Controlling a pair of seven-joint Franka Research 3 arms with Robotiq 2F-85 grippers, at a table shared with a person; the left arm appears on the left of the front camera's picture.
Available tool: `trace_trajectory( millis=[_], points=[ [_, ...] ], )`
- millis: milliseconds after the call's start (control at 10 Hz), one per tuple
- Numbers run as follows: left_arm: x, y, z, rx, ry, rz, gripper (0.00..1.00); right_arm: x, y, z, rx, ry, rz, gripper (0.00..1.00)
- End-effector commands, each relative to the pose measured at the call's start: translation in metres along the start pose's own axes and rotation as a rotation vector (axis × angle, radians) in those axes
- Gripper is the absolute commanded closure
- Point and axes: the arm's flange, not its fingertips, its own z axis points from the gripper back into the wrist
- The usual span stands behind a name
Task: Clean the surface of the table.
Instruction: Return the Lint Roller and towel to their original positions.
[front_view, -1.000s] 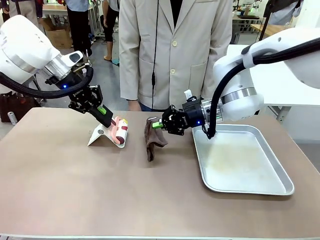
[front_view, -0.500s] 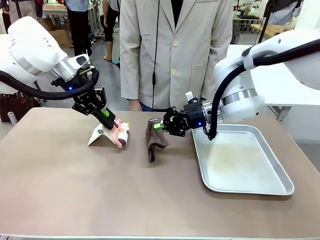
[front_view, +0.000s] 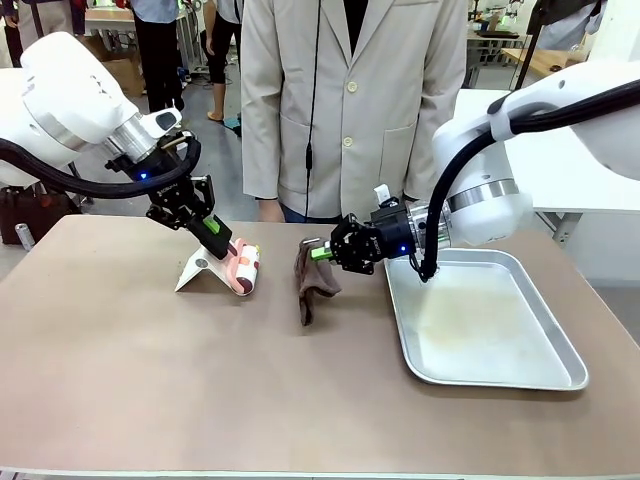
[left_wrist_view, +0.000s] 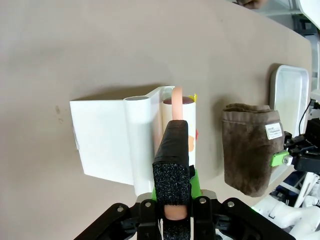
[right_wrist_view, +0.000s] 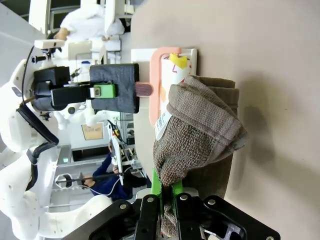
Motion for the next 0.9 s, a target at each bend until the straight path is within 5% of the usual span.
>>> trace_trajectory(
  millis=[0,800],
  points=[
    [0.006,0.002,-0.007,0.05,-0.003,0.028,0.77,0.0,-0.003,0.005,-0.023,0.018,-0.02,0.91],
    [0.007,0.032,-0.014,-0.036,-0.013,0.062,0.77,0.002,0.0,0.003,-0.09,0.038,-0.034,0.91]
  ],
)
